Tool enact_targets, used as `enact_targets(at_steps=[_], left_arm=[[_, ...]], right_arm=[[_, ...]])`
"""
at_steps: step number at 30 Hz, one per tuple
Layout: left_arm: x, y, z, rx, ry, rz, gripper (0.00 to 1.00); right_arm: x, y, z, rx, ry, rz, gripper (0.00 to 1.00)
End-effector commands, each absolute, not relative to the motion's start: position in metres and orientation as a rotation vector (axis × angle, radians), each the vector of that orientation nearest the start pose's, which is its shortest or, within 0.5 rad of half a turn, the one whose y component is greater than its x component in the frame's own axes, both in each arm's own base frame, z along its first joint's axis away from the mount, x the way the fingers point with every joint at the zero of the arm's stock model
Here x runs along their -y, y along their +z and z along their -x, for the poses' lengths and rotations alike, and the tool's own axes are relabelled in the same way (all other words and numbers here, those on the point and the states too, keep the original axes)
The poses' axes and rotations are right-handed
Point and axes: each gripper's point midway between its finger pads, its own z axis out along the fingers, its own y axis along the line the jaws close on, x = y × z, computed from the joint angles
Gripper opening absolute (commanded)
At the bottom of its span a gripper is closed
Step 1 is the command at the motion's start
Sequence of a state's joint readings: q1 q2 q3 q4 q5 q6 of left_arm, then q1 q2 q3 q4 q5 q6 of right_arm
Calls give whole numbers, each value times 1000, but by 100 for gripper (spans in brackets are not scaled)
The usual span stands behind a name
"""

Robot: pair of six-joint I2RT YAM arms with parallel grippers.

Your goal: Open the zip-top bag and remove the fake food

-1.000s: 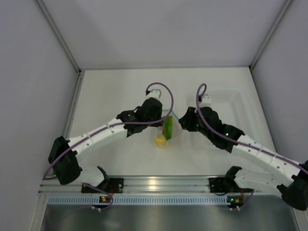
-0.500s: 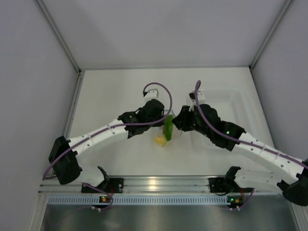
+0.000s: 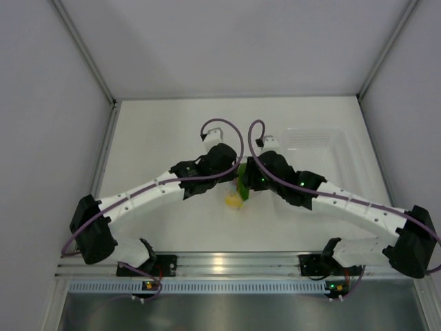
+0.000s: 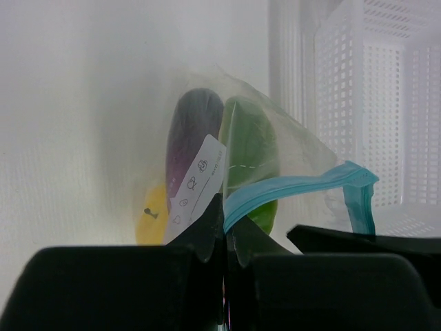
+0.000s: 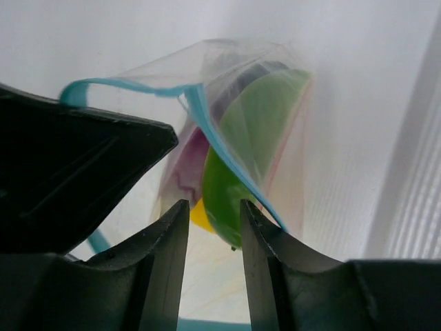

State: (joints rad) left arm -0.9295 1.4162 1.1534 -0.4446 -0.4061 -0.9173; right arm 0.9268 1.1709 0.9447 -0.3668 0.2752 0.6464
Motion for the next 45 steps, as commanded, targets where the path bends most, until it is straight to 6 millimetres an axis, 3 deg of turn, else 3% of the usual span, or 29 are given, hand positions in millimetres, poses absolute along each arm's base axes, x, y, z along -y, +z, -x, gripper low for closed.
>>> enact_targets(at_steps=[1, 3, 9, 17, 22, 31, 41, 45], left_arm=[[311, 210, -277, -2187, -638, 261, 0], [308, 209, -274, -2185, -638, 276, 0], [303, 207, -270, -2186, -642, 281, 0], [301, 199, -267, -2196, -646, 278, 0], [306, 200, -264, -2196, -684, 257, 0], [287, 193, -266, -2164, -659, 340, 0], [292, 190, -264, -2137, -742, 353, 0], [290, 180, -263, -2150, -730, 354, 0]], right_arm=[[-279, 196, -255, -2174, 554, 136, 38], [-281, 185, -264, -2192, 540, 133, 40], [-285, 175, -279, -2213, 485, 103, 59], [-310, 153, -275, -2243, 600, 159, 59], [-306, 136, -279, -2266, 549, 170, 58], [-291, 117, -274, -2287, 505, 190, 60], [-317, 101, -269, -2281, 704, 237, 55], [-317, 93, -271, -2308, 688, 234, 54]])
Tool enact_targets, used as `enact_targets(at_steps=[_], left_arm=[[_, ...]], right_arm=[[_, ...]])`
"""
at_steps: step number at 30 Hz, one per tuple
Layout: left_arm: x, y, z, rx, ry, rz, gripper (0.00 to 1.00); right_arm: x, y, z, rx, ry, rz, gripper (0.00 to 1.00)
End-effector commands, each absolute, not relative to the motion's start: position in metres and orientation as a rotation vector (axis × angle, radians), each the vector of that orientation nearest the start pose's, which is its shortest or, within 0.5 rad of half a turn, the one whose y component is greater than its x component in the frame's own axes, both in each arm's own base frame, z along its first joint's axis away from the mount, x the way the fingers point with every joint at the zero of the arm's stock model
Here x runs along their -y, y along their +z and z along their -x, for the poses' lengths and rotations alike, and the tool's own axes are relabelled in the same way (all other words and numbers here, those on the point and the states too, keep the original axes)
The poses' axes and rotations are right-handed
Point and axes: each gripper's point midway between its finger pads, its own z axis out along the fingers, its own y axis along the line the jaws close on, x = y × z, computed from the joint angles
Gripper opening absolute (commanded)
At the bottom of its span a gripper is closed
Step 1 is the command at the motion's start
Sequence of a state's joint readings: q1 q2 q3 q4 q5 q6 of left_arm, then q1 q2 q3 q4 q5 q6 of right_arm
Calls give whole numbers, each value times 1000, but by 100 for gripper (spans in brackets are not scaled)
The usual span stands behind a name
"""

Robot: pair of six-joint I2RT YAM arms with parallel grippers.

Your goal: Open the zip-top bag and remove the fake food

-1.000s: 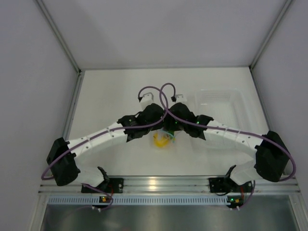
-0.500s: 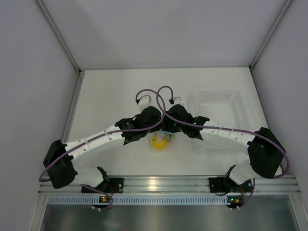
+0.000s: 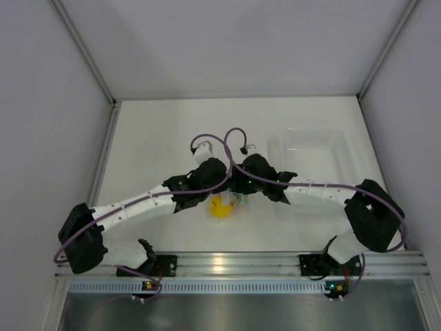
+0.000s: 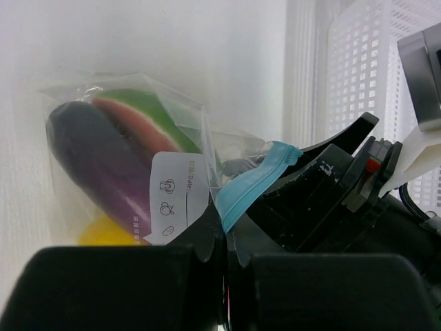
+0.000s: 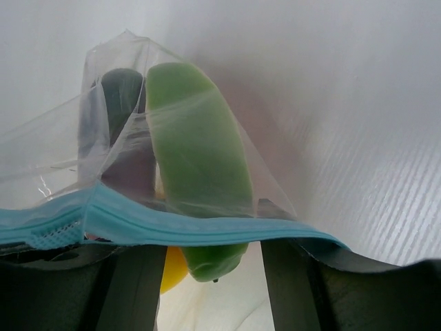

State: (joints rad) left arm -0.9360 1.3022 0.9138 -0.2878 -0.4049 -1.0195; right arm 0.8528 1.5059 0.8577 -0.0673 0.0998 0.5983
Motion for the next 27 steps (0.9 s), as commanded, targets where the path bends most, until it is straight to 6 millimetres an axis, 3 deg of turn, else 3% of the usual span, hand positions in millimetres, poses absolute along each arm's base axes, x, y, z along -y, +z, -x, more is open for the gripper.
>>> enact_targets(at_steps=[1, 3, 7, 12, 16, 18, 20, 24, 27], left_arm=[[290, 175, -263, -2160, -725, 351, 0], [291, 172, -262, -2168, -734, 343, 0], [304, 180, -261, -2157, -818, 322, 0], [319, 208, -255, -2130, -957, 309, 0], [315, 236, -251, -2061, -1050, 349, 0], [309, 238, -251, -2041, -1049, 380, 0], [300, 233, -249, -2034, -1033, 405, 0], [281, 202, -251, -2049, -935, 470, 0], [271, 156, -247, -2131, -845, 502, 0]], right_arm=[[-319, 90, -270, -2311, 690, 246, 54], [-310, 83, -270, -2319, 652, 218, 50], [-293, 98, -277, -2264, 576, 169, 48], [-248, 106, -275, -2332, 286, 204, 50], [-208, 125, -276, -2323, 87, 228, 52], [-193, 136, -274, -2324, 9, 247, 53], [-191, 148, -275, -2320, -9, 268, 54], [-183, 145, -270, -2362, -111, 315, 55], [-188, 136, -265, -2384, -116, 352, 56]])
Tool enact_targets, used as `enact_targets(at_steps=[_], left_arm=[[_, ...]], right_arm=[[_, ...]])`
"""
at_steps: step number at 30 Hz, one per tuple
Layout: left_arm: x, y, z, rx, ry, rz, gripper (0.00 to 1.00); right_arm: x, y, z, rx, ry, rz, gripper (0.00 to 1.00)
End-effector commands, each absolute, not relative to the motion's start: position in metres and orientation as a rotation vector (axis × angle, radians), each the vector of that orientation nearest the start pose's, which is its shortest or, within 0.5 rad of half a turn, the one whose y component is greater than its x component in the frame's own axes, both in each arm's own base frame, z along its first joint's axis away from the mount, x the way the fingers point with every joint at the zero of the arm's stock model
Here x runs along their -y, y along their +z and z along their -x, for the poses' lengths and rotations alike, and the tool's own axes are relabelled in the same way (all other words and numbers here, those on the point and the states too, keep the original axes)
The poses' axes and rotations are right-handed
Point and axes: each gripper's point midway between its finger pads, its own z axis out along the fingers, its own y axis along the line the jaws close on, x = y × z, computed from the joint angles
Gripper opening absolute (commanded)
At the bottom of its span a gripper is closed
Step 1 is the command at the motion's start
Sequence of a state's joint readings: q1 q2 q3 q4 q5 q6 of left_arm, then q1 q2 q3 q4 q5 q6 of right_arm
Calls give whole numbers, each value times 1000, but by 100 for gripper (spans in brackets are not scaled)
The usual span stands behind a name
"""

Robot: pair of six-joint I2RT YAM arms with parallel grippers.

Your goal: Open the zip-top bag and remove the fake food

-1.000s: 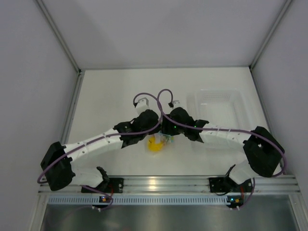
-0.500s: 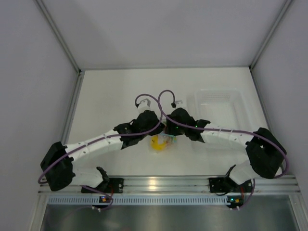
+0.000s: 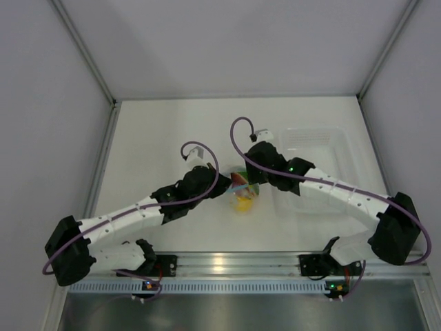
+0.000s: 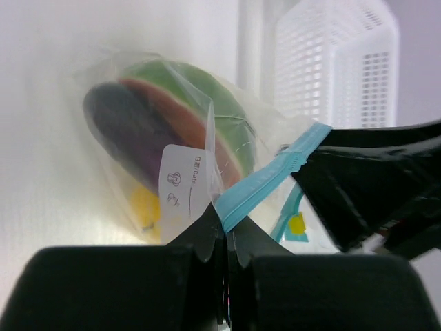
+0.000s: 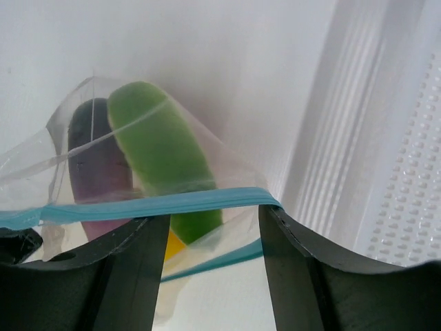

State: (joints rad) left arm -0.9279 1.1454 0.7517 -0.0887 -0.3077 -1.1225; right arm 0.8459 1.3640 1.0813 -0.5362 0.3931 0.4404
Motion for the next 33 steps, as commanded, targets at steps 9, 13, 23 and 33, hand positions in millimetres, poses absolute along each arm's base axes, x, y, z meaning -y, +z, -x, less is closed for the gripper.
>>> enact_targets(at_steps=[9, 13, 23, 33], left_arm=[[263, 125, -243, -2167, -802, 541, 0], [270, 131, -246, -2166, -815, 517, 0], [305, 164, -255, -2154, -905, 359, 0], [308, 188, -260, -2101, -952, 385, 0]], right_arm=[[-240, 130, -246, -2359, 208, 449, 53], [-260, 143, -241, -2320, 315, 505, 50], [-281, 166, -252, -2246, 397, 496, 44], [-287, 145, -255, -2284, 418, 503, 43]])
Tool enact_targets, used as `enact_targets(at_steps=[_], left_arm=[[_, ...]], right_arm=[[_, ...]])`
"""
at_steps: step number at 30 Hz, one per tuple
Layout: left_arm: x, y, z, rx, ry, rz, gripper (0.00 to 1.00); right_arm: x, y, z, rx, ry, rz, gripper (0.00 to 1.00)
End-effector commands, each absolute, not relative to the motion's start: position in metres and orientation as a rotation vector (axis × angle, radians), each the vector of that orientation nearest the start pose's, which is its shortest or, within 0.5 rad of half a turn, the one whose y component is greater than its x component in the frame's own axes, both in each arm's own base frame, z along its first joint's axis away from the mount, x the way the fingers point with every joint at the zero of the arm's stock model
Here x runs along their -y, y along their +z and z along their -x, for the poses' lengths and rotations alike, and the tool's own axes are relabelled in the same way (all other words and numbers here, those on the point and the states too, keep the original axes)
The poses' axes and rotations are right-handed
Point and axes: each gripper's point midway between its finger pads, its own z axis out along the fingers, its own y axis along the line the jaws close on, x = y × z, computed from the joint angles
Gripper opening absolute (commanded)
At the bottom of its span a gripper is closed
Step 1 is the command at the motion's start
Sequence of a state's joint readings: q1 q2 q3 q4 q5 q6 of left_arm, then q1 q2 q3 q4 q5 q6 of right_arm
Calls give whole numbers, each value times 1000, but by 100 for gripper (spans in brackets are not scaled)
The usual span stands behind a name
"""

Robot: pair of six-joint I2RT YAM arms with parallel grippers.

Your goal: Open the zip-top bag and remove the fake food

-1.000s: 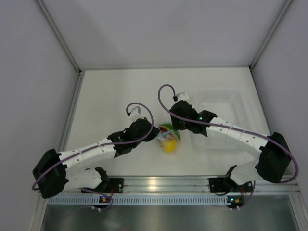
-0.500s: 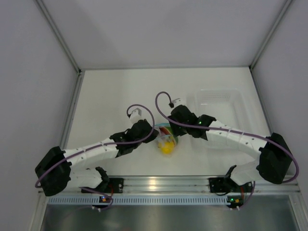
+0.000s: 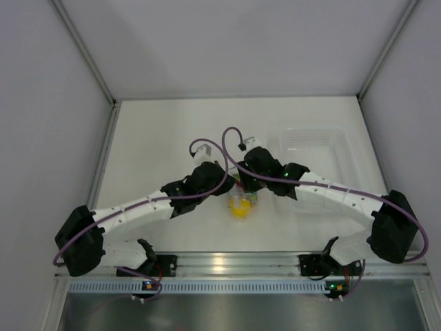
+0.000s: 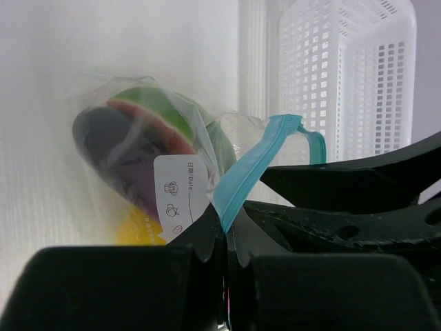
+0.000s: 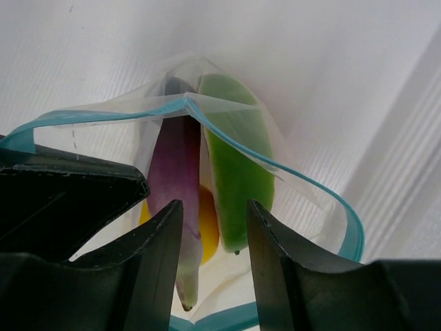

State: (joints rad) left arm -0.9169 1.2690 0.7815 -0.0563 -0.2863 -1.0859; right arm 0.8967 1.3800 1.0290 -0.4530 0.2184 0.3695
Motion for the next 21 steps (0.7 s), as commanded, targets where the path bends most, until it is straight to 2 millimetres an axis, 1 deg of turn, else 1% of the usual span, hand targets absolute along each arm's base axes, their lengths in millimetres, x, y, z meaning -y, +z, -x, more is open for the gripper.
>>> enact_targets(at_steps=[1, 2, 3, 5, 6, 8, 9, 11, 12, 13, 14, 15, 16, 20, 21], left_arm=[[308, 186, -259, -2105, -951, 384, 0], [308, 185, -259, -2106, -948, 383, 0], [308, 183, -259, -2110, -944, 381, 0], [306, 177, -258, -2122, -930, 376, 0], [306, 172, -257, -2134, -921, 376, 0], [303, 160, -255, -2158, -904, 384, 0], [303, 156, -254, -2167, -897, 388, 0], [299, 147, -251, -2185, -884, 400, 0], [298, 143, -250, -2193, -878, 399, 0], [301, 147, -252, -2173, -900, 402, 0], [300, 145, -251, -2177, -898, 401, 0], [302, 146, -251, -2173, -911, 394, 0], [302, 146, -250, -2176, -914, 390, 0], [306, 155, -249, -2168, -943, 370, 0], [305, 156, -249, -2164, -946, 369, 0]], right_arm=[[-285, 137, -256, -2294, 400, 499, 43], [-284, 134, -258, -2296, 382, 498, 43], [-280, 125, -262, -2307, 325, 493, 42], [-277, 119, -265, -2315, 284, 490, 43], [-278, 113, -264, -2333, 282, 503, 46], [-279, 108, -263, -2351, 278, 514, 48], [-277, 100, -261, -2375, 259, 523, 48], [-276, 100, -261, -2383, 260, 485, 48], [-277, 107, -260, -2364, 291, 469, 48], [-276, 109, -259, -2348, 311, 452, 47], [-277, 116, -258, -2335, 334, 432, 46], [-277, 127, -258, -2309, 367, 420, 46], [-277, 134, -257, -2301, 379, 409, 45], [-276, 163, -254, -2248, 443, 359, 43], [-275, 165, -252, -2245, 452, 357, 43]])
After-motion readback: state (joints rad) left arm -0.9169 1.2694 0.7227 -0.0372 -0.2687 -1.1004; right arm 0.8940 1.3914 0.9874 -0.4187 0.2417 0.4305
